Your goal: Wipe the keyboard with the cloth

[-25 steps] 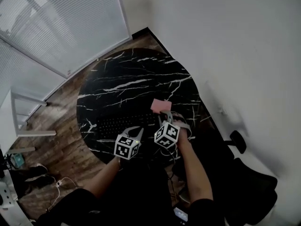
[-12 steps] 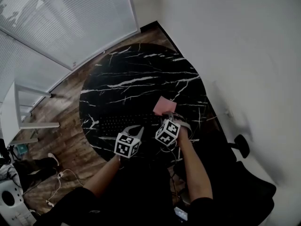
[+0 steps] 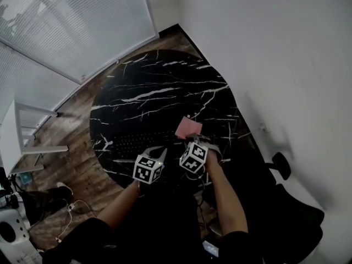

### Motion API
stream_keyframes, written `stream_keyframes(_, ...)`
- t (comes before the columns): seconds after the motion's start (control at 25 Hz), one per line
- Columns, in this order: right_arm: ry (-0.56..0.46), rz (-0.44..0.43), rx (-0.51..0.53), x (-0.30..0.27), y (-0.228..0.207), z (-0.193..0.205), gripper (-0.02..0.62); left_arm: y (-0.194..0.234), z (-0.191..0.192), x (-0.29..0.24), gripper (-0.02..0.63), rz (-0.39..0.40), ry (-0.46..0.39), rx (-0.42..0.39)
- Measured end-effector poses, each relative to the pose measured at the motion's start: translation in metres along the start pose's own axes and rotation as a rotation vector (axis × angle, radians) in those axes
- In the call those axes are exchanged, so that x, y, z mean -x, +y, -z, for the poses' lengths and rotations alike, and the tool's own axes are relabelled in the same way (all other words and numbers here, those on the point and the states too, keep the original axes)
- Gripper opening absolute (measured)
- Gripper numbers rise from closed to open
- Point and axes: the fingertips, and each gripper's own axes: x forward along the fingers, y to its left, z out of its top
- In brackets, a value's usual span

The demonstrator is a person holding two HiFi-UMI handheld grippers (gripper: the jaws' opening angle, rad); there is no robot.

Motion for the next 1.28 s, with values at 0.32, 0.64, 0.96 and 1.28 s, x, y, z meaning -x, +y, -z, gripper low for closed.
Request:
stream_keyframes(0.32,0.01,-0.009,-0.01,0.006,0.027,0.011,0.011,-0.011,0.009,0.002,-0.003,0.017,0.009,-0.025)
stream_keyframes(0.64,0.003,-0.007,-0.044,0.013,0.054,0.024,0.011,-0.027,0.021,0.004,-0.003,0.038,0.017,-0.046)
stream_keyframes(0.96,0.021,-0.026,-0.088,0.011,0.085,0.04,0.011,-0.037,0.04,0.009,-0.003,0.044,0.032,-0.048)
stream_keyframes(1.28,-0.254,0.199,-0.414,0.05,0.064,0.007,0.011,-0.029,0.025,0.039,-0.003,-0.01,-0.077,-0.049)
